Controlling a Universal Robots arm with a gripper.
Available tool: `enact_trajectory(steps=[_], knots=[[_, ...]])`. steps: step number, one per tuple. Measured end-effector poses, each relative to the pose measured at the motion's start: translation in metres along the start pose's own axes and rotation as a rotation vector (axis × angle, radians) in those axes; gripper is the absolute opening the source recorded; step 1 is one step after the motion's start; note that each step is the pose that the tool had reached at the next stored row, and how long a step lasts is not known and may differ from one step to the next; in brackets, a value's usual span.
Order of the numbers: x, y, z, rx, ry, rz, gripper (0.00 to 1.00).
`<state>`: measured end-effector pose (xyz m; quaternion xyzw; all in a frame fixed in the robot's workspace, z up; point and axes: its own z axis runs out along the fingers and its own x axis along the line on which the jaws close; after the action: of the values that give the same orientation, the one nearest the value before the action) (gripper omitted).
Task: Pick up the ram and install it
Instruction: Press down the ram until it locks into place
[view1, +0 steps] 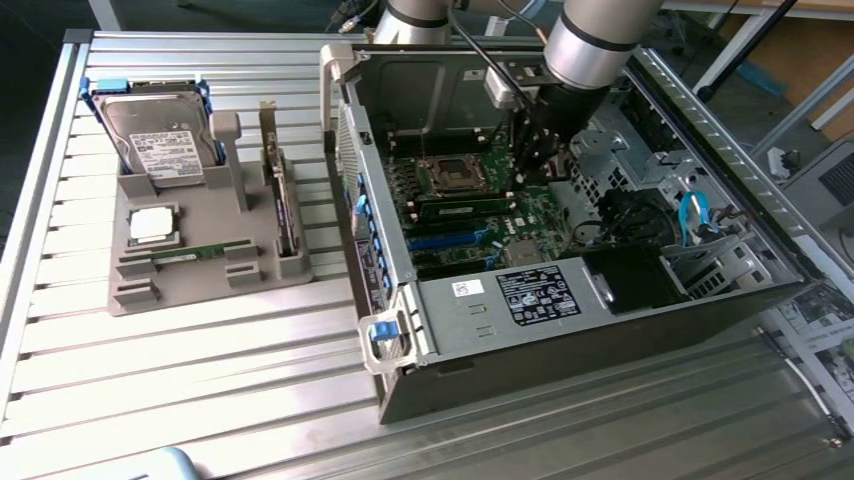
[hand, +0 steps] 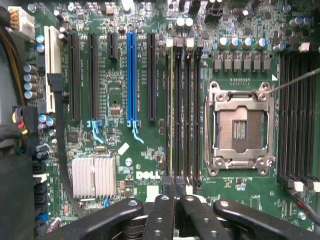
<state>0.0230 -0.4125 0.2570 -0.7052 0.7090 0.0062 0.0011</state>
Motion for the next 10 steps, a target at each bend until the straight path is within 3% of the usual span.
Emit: enact_trajectory(steps=[10], knots=[[0.000,0.0180,0.0005,-0.0035,0.0001,0.000,0.11]])
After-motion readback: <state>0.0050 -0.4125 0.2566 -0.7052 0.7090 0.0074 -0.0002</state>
